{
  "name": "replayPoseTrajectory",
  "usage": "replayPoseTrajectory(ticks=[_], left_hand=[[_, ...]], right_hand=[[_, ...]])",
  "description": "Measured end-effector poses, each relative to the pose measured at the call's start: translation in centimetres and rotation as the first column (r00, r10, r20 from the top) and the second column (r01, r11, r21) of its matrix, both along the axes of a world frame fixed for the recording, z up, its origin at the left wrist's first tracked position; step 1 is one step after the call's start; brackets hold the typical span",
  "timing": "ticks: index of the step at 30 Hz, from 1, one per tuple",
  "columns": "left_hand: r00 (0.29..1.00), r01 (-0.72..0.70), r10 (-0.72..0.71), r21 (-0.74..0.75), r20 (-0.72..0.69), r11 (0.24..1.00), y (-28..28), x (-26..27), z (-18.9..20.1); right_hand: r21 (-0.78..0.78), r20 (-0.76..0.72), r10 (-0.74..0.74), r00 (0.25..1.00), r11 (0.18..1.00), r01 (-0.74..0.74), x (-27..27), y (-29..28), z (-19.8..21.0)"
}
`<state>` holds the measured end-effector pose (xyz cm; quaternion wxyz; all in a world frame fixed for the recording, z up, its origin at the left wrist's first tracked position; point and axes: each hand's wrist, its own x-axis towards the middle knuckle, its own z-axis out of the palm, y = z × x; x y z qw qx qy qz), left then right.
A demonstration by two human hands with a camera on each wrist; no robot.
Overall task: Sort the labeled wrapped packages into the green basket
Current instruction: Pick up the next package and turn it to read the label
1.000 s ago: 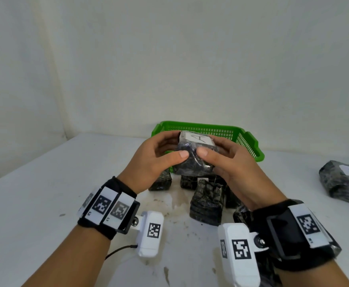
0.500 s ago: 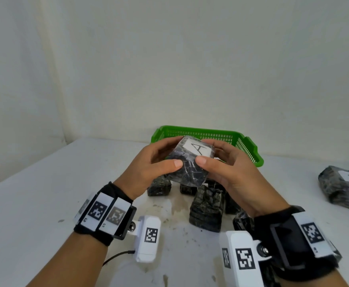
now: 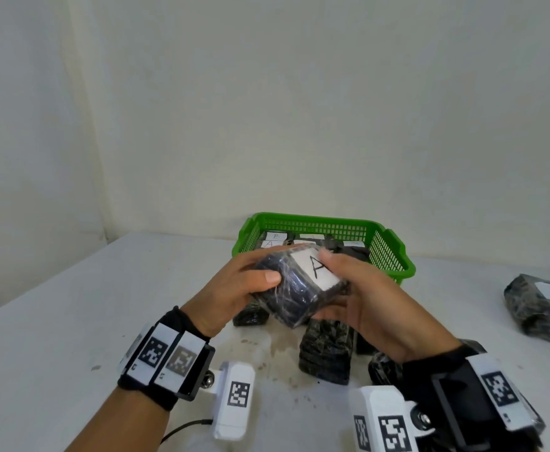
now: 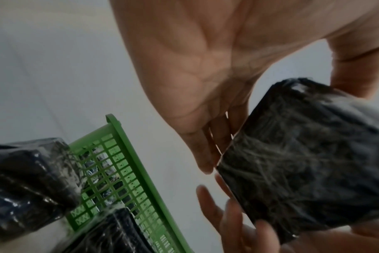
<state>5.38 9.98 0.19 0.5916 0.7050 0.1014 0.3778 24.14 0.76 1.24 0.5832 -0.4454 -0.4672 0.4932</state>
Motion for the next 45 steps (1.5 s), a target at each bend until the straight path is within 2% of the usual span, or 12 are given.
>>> replayPoseTrajectory(ticks=[5,11,16,22,26,29,33,35,37,40,45], left_hand=[[1.000,-0.003,0.004,-0.010,0.014,1.000,-0.2,0.2,0.2],[0.997,-0.039,0.044,-0.074,0.059,0.997,-0.4,1.0,0.1],[0.982,-0.185,0.189,-0.092,0.027,0.978,-0.1,1.5,0.0],[0.971,-0.240,0.240,-0.071,-0.008,0.968,0.0,1.3,0.3],[0.958,-0.287,0.285,-0.071,-0.033,0.955,-0.5,1.6,0.7],[0.899,-0.434,0.435,0.023,-0.058,0.901,-0.1,1.4,1.3],[0.731,-0.656,0.670,0.137,-0.127,0.742,3.5,0.7,2.8],[0.658,-0.712,0.723,0.140,-0.211,0.688,6.1,0.5,3.3],[0.607,-0.733,0.725,0.122,-0.326,0.669,8.7,0.6,3.3],[0.572,-0.727,0.668,0.083,-0.476,0.682,11.9,1.0,3.5],[0.585,-0.708,0.543,-0.053,-0.603,0.704,15.0,2.5,3.6]], right_hand=[[-0.004,-0.086,0.043,0.995,0.999,-0.044,0.2,-0.2,0.3],[0.050,-0.188,-0.112,0.976,0.991,0.123,0.4,0.4,0.1],[0.066,-0.177,-0.224,0.959,0.969,0.238,0.5,0.8,-0.2],[0.007,-0.016,-0.159,0.987,0.987,0.159,0.3,0.6,0.5],[-0.031,-0.023,-0.166,0.986,0.986,0.165,0.7,0.9,0.9],[-0.060,-0.033,-0.179,0.983,0.982,0.177,1.2,1.7,1.7],[-0.108,-0.066,-0.249,0.966,0.965,0.241,2.4,3.6,2.6],[-0.153,-0.066,-0.271,0.960,0.954,0.258,2.6,4.8,2.8],[-0.203,-0.045,-0.280,0.959,0.942,0.266,2.6,6.1,2.9],[-0.256,0.023,-0.293,0.956,0.923,0.289,2.6,8.5,2.8],[-0.316,0.177,-0.320,0.931,0.877,0.362,2.8,12.5,3.0]])
